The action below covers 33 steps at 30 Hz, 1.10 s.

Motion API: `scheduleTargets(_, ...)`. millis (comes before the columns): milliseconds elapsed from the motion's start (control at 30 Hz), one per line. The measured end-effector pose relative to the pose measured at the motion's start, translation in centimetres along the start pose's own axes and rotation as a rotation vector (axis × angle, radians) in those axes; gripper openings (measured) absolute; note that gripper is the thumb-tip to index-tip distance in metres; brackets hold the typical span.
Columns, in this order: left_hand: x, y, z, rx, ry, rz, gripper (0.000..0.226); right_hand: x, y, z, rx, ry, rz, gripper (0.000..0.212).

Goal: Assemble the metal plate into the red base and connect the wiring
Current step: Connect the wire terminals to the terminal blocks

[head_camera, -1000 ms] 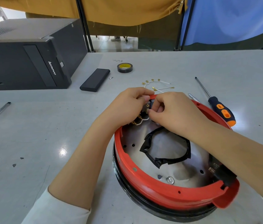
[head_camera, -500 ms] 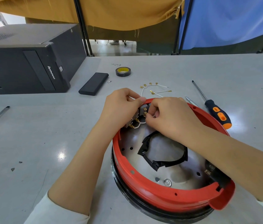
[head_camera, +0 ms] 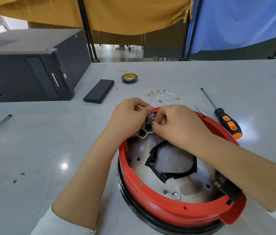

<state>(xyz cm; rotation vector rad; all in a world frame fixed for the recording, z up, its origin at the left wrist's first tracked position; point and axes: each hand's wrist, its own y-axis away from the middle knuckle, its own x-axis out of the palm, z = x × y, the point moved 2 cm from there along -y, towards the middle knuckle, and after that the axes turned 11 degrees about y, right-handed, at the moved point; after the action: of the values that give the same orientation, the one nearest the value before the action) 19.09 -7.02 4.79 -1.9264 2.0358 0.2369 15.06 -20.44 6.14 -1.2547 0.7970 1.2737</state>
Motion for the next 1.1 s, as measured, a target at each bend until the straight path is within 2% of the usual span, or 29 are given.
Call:
scheduleTargets(100, -0.1, 0.2, -0.1, -0.028, 0.041, 0.039, 0.012, -1.0, -0.1, -0.7, 0.028, -0.076, 0.063, 0.017)
scheduleTargets(200, -0.3, 0.4, -0.2, -0.046, 0.061, 0.071, 0.012, -2.9, -1.4, -2.0, 0.065, -0.13, 0.015, 0.022)
scheduleTargets(300, -0.5, 0.5, -0.2, -0.048, 0.047, 0.086, 0.013, -4.2, -4.0, -4.1, 0.112, -0.12, -0.024, 0.015)
scheduleTargets(367, -0.6, 0.5, -0.2, -0.055, 0.041, 0.1, 0.013, -3.5, -5.9, -5.7, 0.164, -0.066, 0.06, 0.013)
scheduleTargets(500, -0.7, 0.5, -0.2, -0.063, 0.035, 0.126, 0.014, -0.6, -8.2, -7.4, 0.197, 0.023, 0.342, 0.02)
scheduleTargets(667, -1.0, 0.4, -0.3, -0.053, 0.009, 0.174, 0.015, 1.2, -9.3, -7.7, 0.12, 0.171, 0.423, 0.026)
scheduleTargets(833, -1.0, 0.4, -0.3, -0.047, 0.015, 0.204, 0.014, 1.1, -9.2, -8.7, 0.121, 0.208, 0.323, 0.007)
scheduleTargets(1100, -1.0, 0.6, -0.5, -0.061, 0.046, 0.214, 0.014, -0.4, -9.5, -10.5, 0.141, 0.071, 0.071, 0.019)
